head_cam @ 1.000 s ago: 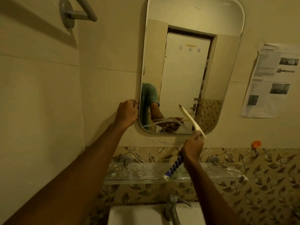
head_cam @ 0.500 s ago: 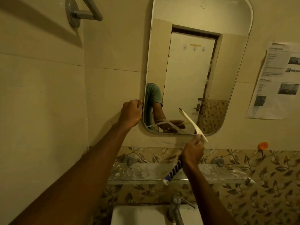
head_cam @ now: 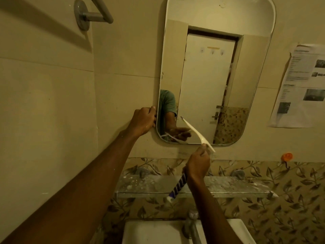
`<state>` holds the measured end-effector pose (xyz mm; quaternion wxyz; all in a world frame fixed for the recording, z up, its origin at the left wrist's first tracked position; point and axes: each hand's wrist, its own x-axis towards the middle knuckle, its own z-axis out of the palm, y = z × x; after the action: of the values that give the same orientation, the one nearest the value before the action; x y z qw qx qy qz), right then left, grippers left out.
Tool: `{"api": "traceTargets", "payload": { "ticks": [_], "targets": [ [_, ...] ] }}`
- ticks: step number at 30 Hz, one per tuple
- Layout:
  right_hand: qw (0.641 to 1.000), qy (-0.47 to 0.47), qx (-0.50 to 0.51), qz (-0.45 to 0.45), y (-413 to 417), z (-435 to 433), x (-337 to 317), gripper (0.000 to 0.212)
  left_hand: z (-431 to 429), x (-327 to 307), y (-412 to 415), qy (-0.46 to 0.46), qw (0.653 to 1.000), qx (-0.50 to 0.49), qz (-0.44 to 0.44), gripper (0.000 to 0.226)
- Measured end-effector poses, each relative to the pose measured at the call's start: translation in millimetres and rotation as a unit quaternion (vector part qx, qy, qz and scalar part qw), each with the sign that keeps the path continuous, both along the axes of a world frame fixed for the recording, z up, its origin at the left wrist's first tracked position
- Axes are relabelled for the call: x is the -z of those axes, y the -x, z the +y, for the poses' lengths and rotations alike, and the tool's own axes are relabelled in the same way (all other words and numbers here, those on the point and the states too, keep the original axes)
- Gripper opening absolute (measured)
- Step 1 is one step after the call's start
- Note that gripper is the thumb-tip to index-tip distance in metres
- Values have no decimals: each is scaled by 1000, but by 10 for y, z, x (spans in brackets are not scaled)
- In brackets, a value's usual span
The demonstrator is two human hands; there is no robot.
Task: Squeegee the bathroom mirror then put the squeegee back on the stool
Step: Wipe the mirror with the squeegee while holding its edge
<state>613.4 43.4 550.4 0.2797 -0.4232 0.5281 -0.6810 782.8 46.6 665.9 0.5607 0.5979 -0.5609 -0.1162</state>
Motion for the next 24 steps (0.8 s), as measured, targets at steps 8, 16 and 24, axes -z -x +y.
{"api": "traceTargets", "payload": {
  "ticks": [8, 16, 24],
  "targets": [
    [998, 13, -56, 18, -561, 230, 326, 40, -33, 6, -26, 8, 1000, -9, -18, 43],
    [984, 76, -72, 145, -238, 330, 391, 47, -51, 28, -45, 15, 999, -10, -40, 43],
    [967, 75, -59, 237, 241, 312, 424, 48, -63, 134, -22, 16, 999, -26, -33, 43]
  ]
}}
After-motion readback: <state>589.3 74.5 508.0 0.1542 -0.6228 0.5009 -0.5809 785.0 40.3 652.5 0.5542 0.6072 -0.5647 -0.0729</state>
